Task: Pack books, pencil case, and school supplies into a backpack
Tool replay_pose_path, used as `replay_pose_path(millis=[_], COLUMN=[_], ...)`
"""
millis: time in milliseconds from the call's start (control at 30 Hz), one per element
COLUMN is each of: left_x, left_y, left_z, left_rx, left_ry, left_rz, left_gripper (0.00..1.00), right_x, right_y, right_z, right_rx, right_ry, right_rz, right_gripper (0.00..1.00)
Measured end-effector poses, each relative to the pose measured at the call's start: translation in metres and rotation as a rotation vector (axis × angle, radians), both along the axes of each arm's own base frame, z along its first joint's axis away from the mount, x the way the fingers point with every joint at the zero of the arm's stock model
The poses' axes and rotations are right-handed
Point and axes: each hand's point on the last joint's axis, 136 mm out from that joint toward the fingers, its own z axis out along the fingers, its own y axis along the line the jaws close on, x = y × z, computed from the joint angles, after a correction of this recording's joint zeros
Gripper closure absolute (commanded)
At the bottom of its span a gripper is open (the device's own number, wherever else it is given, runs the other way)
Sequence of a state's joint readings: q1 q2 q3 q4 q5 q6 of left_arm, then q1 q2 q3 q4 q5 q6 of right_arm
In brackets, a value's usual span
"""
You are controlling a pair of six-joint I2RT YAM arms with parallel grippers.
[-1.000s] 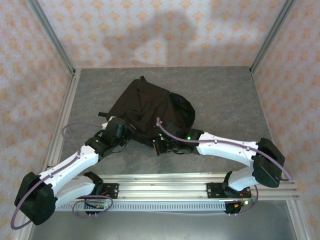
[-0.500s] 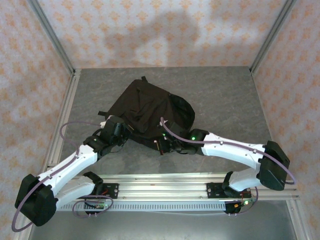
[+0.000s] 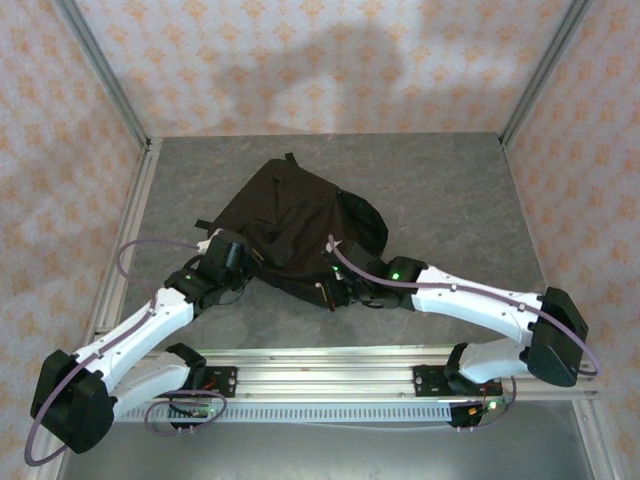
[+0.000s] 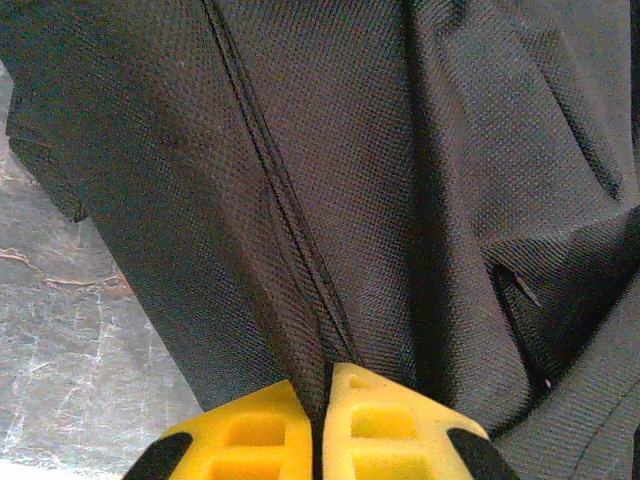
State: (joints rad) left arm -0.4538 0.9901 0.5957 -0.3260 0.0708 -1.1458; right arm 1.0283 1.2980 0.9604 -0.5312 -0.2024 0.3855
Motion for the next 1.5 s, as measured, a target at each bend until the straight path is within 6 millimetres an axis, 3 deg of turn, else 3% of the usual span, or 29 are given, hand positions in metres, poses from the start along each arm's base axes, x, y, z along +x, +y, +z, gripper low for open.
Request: replay_pose_path(millis=[467,667,833,933,1067,1167,1333,1500], left_x=[0.006,0.034,0.061,0.063,0.052,0.033,-0.001,-0.033], left_y=[0.005,0.004,0.009,0.013,0.008,0.005,-0.009,-0.039], left_z=[-0.001,0.003,0.012,0.023,0.048,0.056,0.038,0.019], left_rx=[0.054,0.167,0.199,0.175,0.106,0.028,-0.077,-0.123], left_ry=[0.023,0.115,0.14,0.114,0.05,0.028,0.091,0.161], left_rz=[-0.017,-0.068,-0.068,-0.049,-0.06,-0.065,-0.078,-0.138], left_gripper=[0.92,0.78,0.5,0.47,0.45,0.45,0.46,0.46], right_x=[0.002,-0.016,-0.021,-0.021,-0.019,-0.018,-0.017,-0.017], right_y=[-0.024,-0.001,0.025,0.039,0.05,0.052,0.053,0.053], right_z=[0.004,-0.006,-0.014,-0.008,-0.002,-0.003,-0.003,-0.003], right_rx=[-0.019,0.049,0.102,0.138,0.171,0.175,0.178,0.182], right_ry=[0.035,0.171,0.242,0.248,0.245,0.252,0.255,0.255], right_rz=[-0.001,0.077,0.097,0.1,0.095,0.085,0.079,0.077], right_gripper=[1.0,1.0,1.0,1.0,1.0,1.0,1.0,1.0])
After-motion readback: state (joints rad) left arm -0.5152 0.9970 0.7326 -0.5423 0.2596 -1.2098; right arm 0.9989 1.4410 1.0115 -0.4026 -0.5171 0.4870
